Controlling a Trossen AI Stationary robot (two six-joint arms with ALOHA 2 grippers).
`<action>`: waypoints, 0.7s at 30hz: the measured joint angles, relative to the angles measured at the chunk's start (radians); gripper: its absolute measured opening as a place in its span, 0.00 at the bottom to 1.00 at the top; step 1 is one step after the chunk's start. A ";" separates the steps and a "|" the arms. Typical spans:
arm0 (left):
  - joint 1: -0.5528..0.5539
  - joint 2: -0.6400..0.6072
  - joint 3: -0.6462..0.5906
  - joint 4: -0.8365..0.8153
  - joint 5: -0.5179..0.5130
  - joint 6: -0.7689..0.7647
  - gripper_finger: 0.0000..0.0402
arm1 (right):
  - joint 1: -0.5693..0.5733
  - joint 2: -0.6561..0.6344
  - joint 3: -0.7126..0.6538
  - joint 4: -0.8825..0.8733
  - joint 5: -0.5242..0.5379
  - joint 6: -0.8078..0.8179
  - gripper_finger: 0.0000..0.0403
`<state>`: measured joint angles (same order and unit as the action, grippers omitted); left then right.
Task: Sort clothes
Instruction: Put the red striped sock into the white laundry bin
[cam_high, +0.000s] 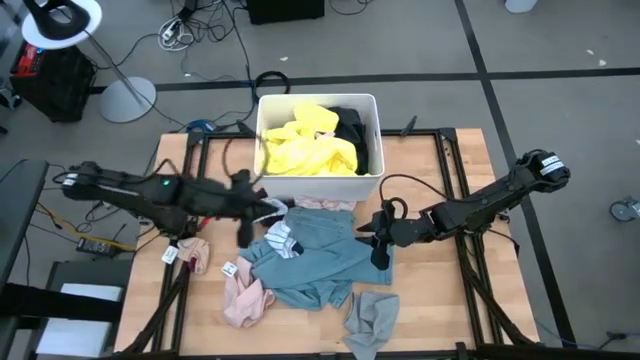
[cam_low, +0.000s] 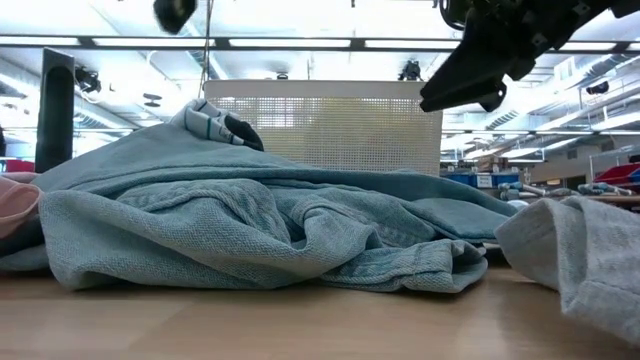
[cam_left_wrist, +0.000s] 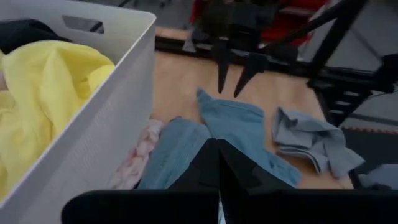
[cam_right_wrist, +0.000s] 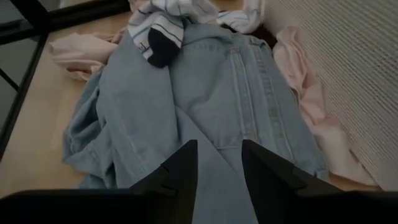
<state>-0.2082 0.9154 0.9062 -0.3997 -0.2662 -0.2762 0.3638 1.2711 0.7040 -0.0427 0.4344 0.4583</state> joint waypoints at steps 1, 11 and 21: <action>-0.003 -0.044 -0.046 0.024 0.005 0.011 0.00 | -0.003 0.005 0.000 0.015 -0.002 -0.012 0.31; -0.004 -0.379 -0.411 0.156 0.037 0.029 0.00 | -0.046 0.113 0.061 0.129 -0.043 -0.085 0.31; -0.004 -0.493 -0.541 0.193 0.061 -0.022 0.00 | -0.086 0.183 0.177 0.079 -0.044 -0.150 0.31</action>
<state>-0.2124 0.4224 0.3653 -0.2064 -0.2054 -0.2977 0.2774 1.4536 0.8810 0.0358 0.3906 0.3088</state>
